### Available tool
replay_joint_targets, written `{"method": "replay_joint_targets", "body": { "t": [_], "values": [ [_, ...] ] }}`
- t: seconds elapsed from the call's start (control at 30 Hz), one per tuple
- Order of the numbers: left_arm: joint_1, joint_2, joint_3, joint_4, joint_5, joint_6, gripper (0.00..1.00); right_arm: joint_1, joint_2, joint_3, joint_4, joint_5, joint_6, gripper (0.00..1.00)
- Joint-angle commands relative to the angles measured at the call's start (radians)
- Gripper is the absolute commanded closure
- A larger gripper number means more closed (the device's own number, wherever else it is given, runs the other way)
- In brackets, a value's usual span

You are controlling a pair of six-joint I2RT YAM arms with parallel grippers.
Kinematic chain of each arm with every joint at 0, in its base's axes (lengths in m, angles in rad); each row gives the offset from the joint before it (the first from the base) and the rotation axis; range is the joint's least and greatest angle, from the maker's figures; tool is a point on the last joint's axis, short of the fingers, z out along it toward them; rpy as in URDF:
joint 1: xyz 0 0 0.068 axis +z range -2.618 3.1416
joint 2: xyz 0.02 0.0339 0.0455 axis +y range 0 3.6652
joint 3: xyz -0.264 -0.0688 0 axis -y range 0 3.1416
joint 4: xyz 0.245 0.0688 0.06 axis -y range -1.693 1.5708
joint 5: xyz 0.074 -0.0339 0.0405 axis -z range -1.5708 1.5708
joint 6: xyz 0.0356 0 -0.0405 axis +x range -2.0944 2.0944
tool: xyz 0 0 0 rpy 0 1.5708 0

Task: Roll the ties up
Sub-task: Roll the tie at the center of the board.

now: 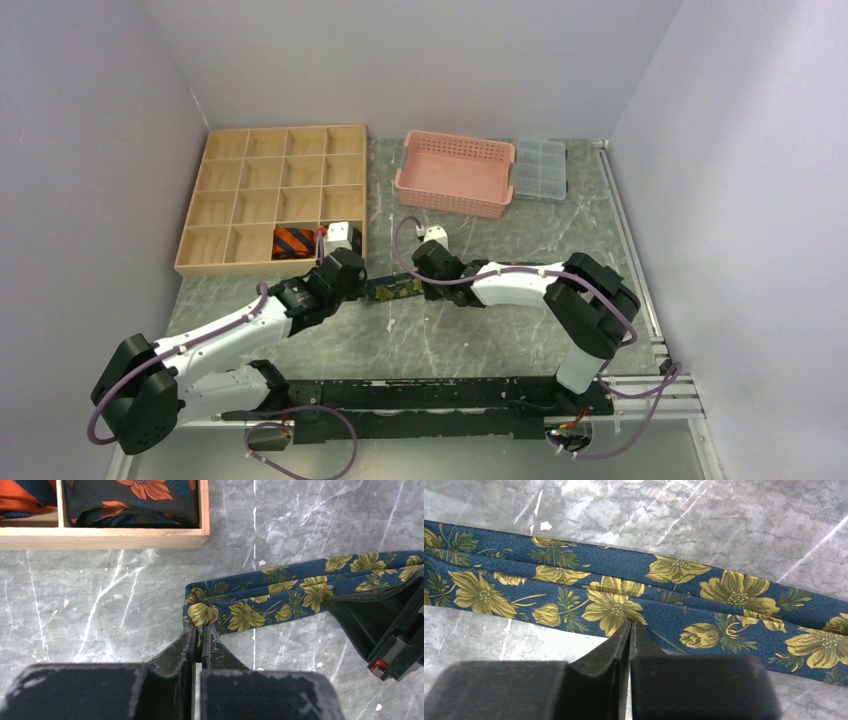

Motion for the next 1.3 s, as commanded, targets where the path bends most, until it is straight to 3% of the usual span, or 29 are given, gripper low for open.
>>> {"method": "replay_joint_targets", "body": {
  "t": [0.0, 0.33, 0.47, 0.7, 0.87, 1.27],
  "values": [
    [-0.004, -0.016, -0.011, 0.005, -0.004, -0.017, 0.97, 0.003, 0.030, 0.006, -0.026, 0.008, -0.004, 0.99],
    [-0.005, -0.029, -0.023, 0.003, 0.003, -0.026, 0.97, 0.004, -0.013, 0.041, -0.016, 0.022, 0.008, 1.00],
    [-0.004, -0.030, -0.019, 0.000, -0.002, -0.021, 0.97, 0.017, -0.098, -0.022, 0.066, -0.132, 0.012, 1.00],
    [-0.004, -0.019, -0.016, 0.004, -0.004, -0.030, 0.97, 0.076, -0.004, 0.001, 0.118, -0.256, 0.069, 1.00],
    [-0.004, -0.023, -0.009, -0.004, 0.004, -0.025, 0.97, 0.082, 0.067, 0.044, 0.116, -0.250, 0.089, 1.00],
    [-0.004, -0.054, -0.042, -0.020, 0.024, -0.047, 0.97, 0.064, 0.159, 0.174, 0.079, -0.054, 0.158, 1.00]
  ]
}}
